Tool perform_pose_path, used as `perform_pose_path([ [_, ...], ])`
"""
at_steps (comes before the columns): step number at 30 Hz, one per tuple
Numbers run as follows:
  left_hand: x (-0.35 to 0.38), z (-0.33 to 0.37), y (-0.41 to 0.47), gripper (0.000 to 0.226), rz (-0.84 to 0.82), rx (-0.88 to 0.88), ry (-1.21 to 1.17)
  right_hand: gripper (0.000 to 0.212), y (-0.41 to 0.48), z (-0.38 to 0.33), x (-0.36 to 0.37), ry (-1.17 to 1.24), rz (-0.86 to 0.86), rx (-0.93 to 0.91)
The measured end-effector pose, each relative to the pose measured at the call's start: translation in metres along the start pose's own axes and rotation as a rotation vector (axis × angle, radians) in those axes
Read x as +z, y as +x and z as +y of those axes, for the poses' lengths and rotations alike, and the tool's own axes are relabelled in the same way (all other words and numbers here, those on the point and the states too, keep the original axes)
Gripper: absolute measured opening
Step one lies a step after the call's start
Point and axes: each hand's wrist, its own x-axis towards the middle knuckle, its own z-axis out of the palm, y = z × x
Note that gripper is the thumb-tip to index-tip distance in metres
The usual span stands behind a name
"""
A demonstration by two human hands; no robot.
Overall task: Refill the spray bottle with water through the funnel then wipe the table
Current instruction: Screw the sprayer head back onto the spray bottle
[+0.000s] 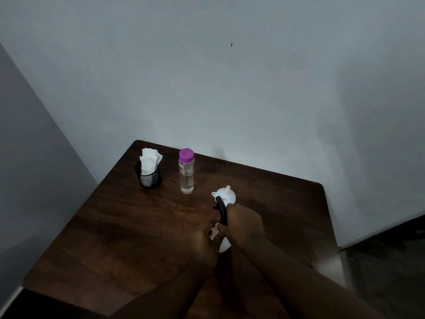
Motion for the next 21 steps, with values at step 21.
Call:
perform_pose_path([
  [21,-0.011,-0.008,-0.004,0.051,-0.063,0.049,0.175,0.036,-0.017,0.007,0.022,0.272,0.089,0.071],
])
